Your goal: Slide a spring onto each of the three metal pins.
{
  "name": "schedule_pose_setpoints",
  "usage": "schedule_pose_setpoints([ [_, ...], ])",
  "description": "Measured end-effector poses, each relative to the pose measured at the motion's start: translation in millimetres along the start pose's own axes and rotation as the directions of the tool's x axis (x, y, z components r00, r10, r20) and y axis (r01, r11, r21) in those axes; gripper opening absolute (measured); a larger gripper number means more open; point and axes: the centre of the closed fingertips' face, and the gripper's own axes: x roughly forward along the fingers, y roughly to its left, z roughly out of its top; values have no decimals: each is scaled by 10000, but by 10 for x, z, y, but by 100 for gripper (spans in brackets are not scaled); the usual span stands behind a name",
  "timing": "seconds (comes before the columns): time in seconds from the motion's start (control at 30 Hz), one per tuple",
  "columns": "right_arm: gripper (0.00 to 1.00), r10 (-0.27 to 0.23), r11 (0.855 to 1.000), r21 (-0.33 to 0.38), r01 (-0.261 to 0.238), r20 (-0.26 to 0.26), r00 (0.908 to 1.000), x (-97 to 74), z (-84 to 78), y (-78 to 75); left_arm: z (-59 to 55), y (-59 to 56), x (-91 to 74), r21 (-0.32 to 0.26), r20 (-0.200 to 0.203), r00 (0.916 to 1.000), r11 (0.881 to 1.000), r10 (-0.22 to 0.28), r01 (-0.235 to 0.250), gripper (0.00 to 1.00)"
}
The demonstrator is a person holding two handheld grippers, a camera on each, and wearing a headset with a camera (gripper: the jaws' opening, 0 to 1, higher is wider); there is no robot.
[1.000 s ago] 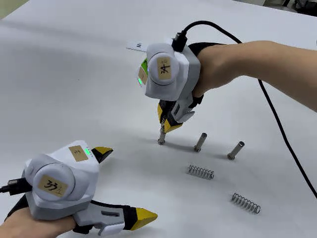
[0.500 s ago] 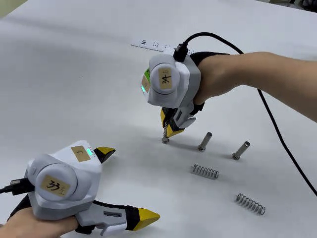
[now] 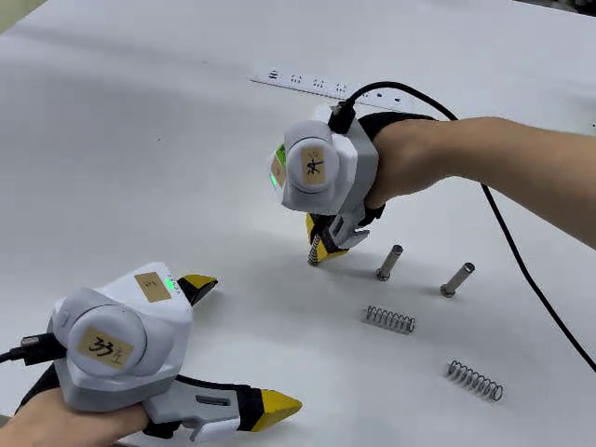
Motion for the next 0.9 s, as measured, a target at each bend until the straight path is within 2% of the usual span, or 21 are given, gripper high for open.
schedule_pose_setpoints([
  [0.2, 14, -50, 10000, -84, 50, 29, 10000, 23, 4, -1, 7, -12, 17, -15, 68, 10000, 10000, 21, -21, 100],
  [0.43, 26, -91, 9994, 337, 80, 322, 9994, 35, 24, -4, 8, 6, -1, -1, 82, 9999, 10000, 67, -67, 100],
  [0.7, 53, -385, 9952, 931, 315, 741, 9965, 7, 13, 5, 31, -2, 3, 59, 130, 9999, 10000, 42, -43, 100],
  [0.87, 77, -823, 9883, 1383, 646, 1264, 9886, -61, 20, -4, 69, -8, 4, 169, 160, 9999, 9999, 7, -9, 100],
  [0.9, 80, -1018, 9860, 1459, 805, 1453, 9841, -88, 30, -11, 79, -9, 5, 201, 167, 9999, 9998, -2, -1, 100],
])
